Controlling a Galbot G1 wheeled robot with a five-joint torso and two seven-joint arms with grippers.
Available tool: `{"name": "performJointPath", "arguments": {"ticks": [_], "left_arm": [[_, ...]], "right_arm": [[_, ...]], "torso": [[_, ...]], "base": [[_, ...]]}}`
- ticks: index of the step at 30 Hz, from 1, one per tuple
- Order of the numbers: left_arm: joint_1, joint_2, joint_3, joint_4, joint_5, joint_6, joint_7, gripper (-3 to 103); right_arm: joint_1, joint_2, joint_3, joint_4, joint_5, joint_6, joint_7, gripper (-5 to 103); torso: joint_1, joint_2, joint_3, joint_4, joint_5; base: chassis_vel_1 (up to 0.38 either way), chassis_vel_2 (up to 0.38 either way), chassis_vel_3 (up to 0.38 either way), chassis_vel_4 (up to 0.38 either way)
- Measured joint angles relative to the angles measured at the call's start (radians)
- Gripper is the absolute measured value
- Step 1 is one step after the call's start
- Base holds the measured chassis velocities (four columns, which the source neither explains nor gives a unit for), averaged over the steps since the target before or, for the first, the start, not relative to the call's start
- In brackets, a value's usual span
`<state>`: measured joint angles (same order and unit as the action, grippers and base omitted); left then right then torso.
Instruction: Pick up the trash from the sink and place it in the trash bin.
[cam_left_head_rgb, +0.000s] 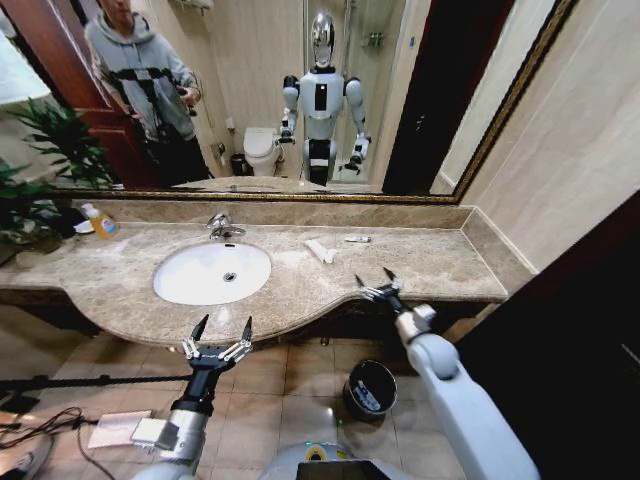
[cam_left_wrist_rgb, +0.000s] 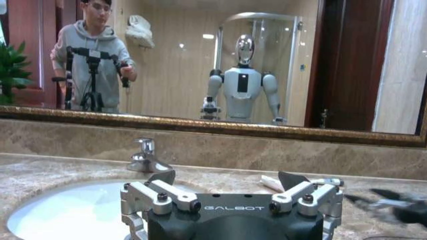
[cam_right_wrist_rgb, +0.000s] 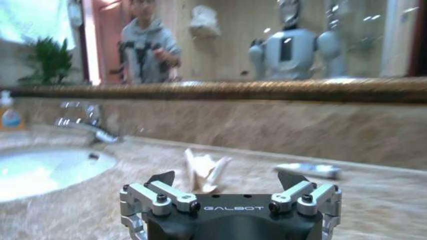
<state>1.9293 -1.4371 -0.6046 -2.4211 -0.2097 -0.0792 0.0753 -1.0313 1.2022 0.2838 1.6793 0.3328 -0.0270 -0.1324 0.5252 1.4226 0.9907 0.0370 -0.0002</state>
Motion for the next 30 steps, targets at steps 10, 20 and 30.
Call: {"name": "performJointPath", "arguments": {"ticks": [10,20,30], "left_arm": [[0.000,0.000,0.000,0.000,0.000,0.000,0.000,100],[0.000,0.000,0.000,0.000,0.000,0.000,0.000,100],[0.000,0.000,0.000,0.000,0.000,0.000,0.000,100]], "right_arm": [[0.201,0.062,-0.120,-0.187,-0.029,-0.060,0.079,100],[0.349,0.092,-0.206,-0.296,0.034,-0.105,0.055,103],[0.371,0.109,-0.234,-0.324,0.026,-0.101,0.037,82]], "torso": [[0.000,0.000,0.000,-0.0002,0.0000],[0.000,0.000,0.000,-0.0001,0.0001],[0.000,0.000,0.000,-0.0002,0.0001]], "base": [[0.000,0.000,0.000,0.000],[0.000,0.000,0.000,0.000],[0.000,0.000,0.000,0.000]]}}
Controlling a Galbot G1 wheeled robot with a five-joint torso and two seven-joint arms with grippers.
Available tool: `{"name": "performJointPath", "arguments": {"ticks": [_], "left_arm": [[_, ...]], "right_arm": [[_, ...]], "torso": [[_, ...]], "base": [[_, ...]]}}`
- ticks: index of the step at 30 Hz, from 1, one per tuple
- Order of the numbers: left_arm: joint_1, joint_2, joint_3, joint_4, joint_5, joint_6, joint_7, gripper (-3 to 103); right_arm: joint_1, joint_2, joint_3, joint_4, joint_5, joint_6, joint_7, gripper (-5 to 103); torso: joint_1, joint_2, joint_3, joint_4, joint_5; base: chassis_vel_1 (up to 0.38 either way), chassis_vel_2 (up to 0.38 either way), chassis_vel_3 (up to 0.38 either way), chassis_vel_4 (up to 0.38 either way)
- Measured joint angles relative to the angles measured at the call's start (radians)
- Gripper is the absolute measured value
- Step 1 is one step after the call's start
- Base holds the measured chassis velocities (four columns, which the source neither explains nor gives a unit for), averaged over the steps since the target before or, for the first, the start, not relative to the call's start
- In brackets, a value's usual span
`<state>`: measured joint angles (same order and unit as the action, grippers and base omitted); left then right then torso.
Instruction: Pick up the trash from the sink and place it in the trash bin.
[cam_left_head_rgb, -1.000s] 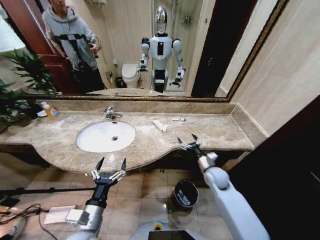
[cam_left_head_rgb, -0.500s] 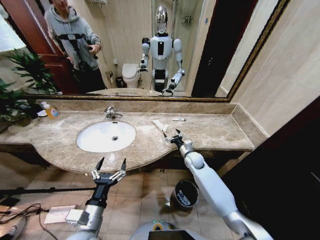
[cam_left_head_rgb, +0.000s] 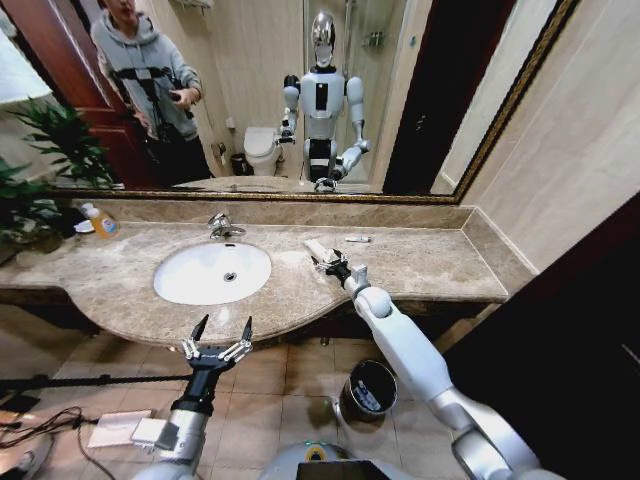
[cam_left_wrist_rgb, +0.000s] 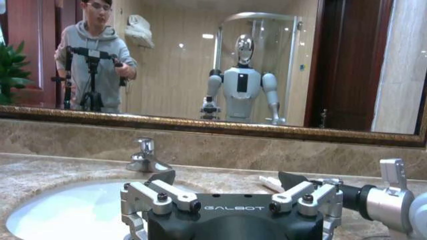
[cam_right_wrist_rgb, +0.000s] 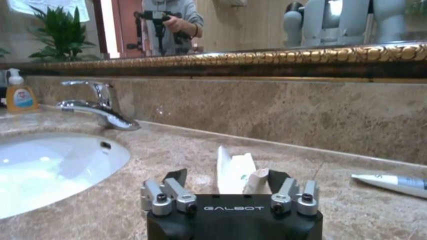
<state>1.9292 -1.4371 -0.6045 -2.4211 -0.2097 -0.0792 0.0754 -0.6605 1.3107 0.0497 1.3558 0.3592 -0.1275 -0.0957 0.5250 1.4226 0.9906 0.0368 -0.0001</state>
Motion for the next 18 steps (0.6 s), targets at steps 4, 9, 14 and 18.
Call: {"name": "performJointPath", "arguments": {"ticks": [4,9,14,18], "left_arm": [[0.000,0.000,0.000,0.000,0.000,0.000,0.000,100],[0.000,0.000,0.000,0.000,0.000,0.000,0.000,100],[0.000,0.000,0.000,0.000,0.000,0.000,0.000,100],[0.000,0.000,0.000,0.000,0.000,0.000,0.000,100]], "right_arm": [[-0.001,0.011,-0.003,-0.014,-0.016,0.001,0.007,70],[0.000,0.017,-0.005,-0.019,-0.037,-0.007,0.029,57],[-0.010,0.012,0.001,-0.006,-0.040,-0.010,0.038,41],[-0.022,0.004,0.005,0.008,-0.040,-0.010,0.037,33]], "torso": [[0.000,0.000,0.000,0.0000,0.0000],[0.000,0.000,0.000,0.0000,0.0000],[0.000,0.000,0.000,0.0000,0.0000],[0.000,0.000,0.000,0.0000,0.0001]], "base": [[0.000,0.000,0.000,0.000],[0.000,0.000,0.000,0.000],[0.000,0.000,0.000,0.000],[0.000,0.000,0.000,0.000]]}}
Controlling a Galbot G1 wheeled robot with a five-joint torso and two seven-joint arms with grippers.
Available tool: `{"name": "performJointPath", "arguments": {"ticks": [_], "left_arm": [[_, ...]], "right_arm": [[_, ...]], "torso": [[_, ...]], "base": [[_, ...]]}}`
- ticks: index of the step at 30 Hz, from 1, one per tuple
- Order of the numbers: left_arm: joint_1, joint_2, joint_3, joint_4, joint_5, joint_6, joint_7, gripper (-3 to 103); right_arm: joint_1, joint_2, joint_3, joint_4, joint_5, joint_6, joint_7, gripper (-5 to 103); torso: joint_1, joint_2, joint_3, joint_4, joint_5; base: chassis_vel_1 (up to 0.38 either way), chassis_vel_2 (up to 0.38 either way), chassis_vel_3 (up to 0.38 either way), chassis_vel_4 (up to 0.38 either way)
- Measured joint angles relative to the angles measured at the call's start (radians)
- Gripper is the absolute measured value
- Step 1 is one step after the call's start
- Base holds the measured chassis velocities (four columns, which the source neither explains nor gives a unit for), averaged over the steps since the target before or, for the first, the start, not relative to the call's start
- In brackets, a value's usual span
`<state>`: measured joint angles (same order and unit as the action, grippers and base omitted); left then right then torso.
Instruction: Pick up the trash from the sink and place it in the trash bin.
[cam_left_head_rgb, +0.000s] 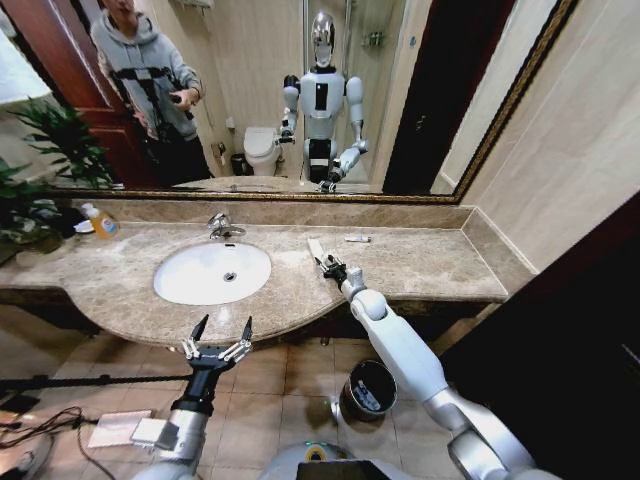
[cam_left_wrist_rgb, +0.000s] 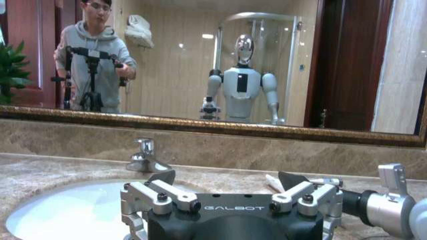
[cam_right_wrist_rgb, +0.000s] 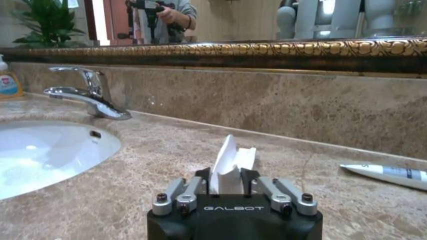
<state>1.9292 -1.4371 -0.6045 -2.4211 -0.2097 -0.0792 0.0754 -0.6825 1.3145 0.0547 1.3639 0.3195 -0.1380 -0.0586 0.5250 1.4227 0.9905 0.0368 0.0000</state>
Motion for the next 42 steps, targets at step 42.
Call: {"name": "performJointPath", "arguments": {"ticks": [42], "left_arm": [[0.000,0.000,0.000,0.000,0.000,0.000,0.000,100]], "right_arm": [[-0.879,-0.105,0.546,0.646,-0.068,0.272,-0.024,0]], "torso": [[0.000,0.000,0.000,0.0000,0.0000]], "base": [[0.000,0.000,0.000,0.000]]}}
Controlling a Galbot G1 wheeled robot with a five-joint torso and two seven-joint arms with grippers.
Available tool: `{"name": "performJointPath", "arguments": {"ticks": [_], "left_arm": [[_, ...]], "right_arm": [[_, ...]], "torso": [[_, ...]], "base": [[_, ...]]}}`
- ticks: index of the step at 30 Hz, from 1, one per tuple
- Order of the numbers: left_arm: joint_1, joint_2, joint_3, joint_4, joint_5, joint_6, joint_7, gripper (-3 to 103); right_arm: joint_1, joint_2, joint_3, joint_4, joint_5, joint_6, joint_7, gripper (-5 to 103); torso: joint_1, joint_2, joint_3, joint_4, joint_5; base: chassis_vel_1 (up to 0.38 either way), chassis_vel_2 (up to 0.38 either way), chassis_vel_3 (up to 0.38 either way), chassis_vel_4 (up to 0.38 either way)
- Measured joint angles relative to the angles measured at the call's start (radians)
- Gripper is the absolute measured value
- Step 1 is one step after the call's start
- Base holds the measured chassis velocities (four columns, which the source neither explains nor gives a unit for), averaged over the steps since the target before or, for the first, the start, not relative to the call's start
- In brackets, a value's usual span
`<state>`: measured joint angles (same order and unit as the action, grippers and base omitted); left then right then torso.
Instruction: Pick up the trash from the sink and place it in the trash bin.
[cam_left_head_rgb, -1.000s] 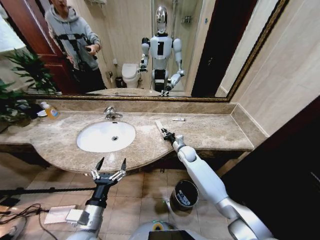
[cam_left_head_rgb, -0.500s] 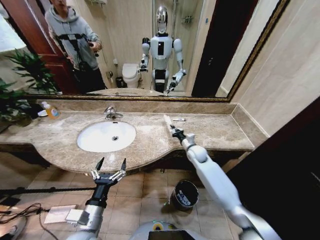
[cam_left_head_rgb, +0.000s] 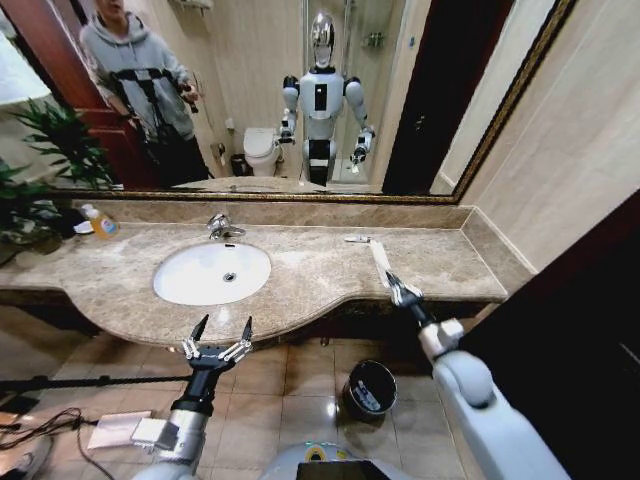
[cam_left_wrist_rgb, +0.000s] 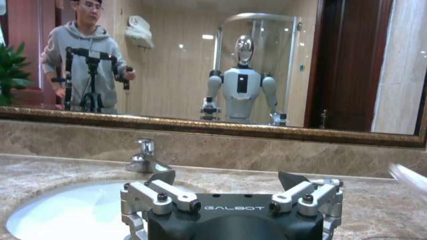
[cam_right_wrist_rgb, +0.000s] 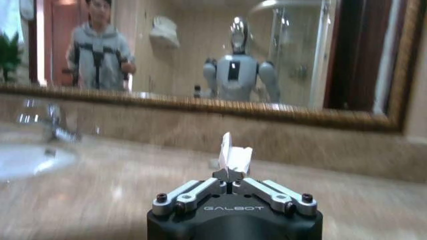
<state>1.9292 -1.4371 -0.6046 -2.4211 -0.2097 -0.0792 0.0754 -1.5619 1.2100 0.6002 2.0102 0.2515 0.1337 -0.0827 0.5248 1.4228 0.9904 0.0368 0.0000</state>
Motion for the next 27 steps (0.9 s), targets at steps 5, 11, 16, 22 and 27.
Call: {"name": "performJointPath", "arguments": {"ticks": [5,11,16,22,27], "left_arm": [[0.000,0.000,0.000,0.000,0.000,0.000,0.000,100],[0.000,0.000,0.000,0.000,0.000,0.000,0.000,100],[0.000,0.000,0.000,0.000,0.000,0.000,0.000,100],[0.000,0.000,0.000,0.000,0.000,0.000,0.000,100],[0.000,0.000,0.000,0.000,0.000,0.000,0.000,100]], "right_arm": [[-0.094,0.094,0.086,-0.128,-0.110,0.135,-0.073,0],[-0.149,0.133,0.122,-0.273,-0.147,0.206,-0.096,0],[-0.164,0.131,0.112,-0.426,-0.157,0.212,-0.151,0],[-0.048,0.139,0.084,-0.657,-0.299,0.187,-0.204,0],[0.064,0.149,0.064,-0.805,-0.409,0.139,-0.212,0]], "torso": [[0.000,0.000,0.000,-0.0001,0.0002],[0.000,0.000,0.000,0.0000,0.0002],[0.000,0.000,0.000,-0.0001,-0.0002],[0.000,0.000,0.000,0.0001,0.0001],[0.000,0.000,0.000,0.0001,0.0000]], "base": [[0.000,0.000,0.000,0.000],[0.000,0.000,0.000,0.000],[0.000,0.000,0.000,0.000],[0.000,0.000,0.000,0.000],[0.000,0.000,0.000,0.000]]}}
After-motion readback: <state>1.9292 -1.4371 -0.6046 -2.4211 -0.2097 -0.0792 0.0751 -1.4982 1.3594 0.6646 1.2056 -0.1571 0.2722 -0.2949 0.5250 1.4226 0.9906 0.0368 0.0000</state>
